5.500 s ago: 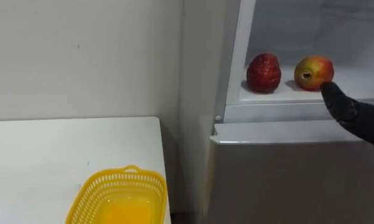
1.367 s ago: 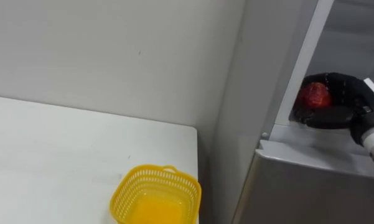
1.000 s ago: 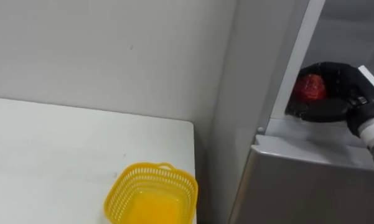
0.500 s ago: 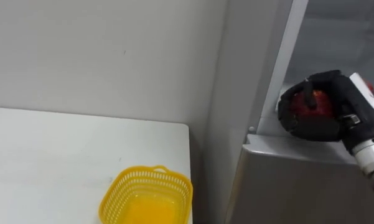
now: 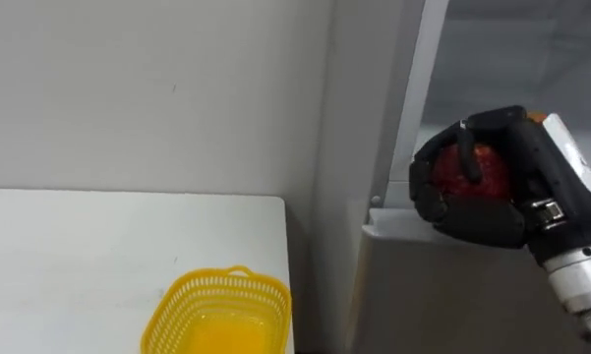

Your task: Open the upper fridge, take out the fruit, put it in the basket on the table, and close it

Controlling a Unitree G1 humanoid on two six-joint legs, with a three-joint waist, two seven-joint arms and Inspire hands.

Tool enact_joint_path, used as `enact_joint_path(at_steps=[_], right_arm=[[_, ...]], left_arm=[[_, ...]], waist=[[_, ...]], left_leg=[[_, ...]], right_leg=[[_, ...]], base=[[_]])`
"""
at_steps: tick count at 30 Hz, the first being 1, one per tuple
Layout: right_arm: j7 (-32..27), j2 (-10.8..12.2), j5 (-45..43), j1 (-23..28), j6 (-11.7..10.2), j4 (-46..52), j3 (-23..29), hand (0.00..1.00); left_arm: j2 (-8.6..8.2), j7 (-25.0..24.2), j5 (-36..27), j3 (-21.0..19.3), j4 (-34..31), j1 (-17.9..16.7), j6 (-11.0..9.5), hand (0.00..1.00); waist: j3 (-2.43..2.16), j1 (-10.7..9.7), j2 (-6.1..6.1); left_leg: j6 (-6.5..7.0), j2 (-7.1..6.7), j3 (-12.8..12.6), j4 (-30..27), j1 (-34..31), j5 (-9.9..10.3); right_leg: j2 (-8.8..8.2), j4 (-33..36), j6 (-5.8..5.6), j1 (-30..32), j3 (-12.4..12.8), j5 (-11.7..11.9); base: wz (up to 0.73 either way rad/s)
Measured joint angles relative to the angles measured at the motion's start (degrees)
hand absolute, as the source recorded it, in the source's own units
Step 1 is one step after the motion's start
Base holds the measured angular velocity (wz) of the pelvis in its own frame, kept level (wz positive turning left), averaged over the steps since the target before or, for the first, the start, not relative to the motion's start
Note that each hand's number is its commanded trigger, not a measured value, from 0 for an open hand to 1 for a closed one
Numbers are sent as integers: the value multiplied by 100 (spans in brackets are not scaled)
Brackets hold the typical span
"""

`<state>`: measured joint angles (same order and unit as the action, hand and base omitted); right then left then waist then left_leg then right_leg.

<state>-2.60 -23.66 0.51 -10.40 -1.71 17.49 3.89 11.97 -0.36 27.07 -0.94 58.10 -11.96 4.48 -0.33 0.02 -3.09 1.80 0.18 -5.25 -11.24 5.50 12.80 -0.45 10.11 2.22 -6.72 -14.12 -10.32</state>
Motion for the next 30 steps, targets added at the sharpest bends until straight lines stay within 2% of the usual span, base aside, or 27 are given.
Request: enact_joint_path(at_steps=[5, 6, 9, 13, 17, 21, 25, 27, 30], right_arm=[[-202, 21, -28, 328, -21, 385, 210, 100], [-270, 33, -80, 377, -79, 473, 206, 100], [-309, 203, -492, 445, -219, 731, 196, 100], [-247, 254, -1157, 479, -295, 1142, 159, 100], [-149, 321, -1404, 465, -459, 1323, -79, 100], [-54, 316, -1464, 464, -459, 1451, -329, 100], [-15, 314, -1867, 297, -462, 1476, -725, 100], [86, 299, -1970, 154, -489, 1486, -903, 100], [162, 299, -2250, -107, -493, 1590, -1104, 100]], left_arm=[[0, -2, -5, 1, 5, -45, -85, 0], [0, -1, -9, 14, 5, -46, -105, 0], [-1, 1, -4, 18, 5, -45, -200, 0], [0, -22, -3, 20, 6, -7, -261, 0], [4, -39, -45, 130, 6, -1, -328, 0], [10, -126, -52, 227, 6, 56, -366, 0], [63, -143, -55, 343, 65, 168, -396, 0], [74, -153, -51, 406, 210, 292, -477, 0], [122, -204, -50, 450, 222, 303, -483, 0]], waist=[[3, -72, -8], [2, -100, -13], [-2, -101, -13], [-19, -90, -24], [-32, -36, -33], [-13, 62, -78], [27, 175, -129], [29, 251, -157], [22, 355, -199]], left_leg=[[-2, 6, -8, -5, -3, -1], [-1, 5, -30, -9, -3, -2], [1, 9, -112, -13, -20, -1], [10, 3, -136, -15, -81, -5], [7, 12, -156, -41, -67, -5], [6, 17, -138, -23, -67, -4], [4, 18, -84, -5, -103, -1], [4, 11, -67, -10, -125, -2], [5, 4, -62, -35, -173, -2]], right_leg=[[0, 43, 3, 42, 29, -3], [0, 41, 3, 43, 47, -4], [16, 41, 5, 100, 188, -5], [32, 54, -3, 176, 273, 5], [46, 58, 1, 174, 283, 8], [42, 61, 2, 183, 239, 9], [28, 54, 7, 187, 151, 11], [20, 43, 9, 189, 136, 9], [18, -4, 6, 203, 125, 10]], base=[[-3], [-10], [-17], [-7], [0], [2], [5], [5], [1]])
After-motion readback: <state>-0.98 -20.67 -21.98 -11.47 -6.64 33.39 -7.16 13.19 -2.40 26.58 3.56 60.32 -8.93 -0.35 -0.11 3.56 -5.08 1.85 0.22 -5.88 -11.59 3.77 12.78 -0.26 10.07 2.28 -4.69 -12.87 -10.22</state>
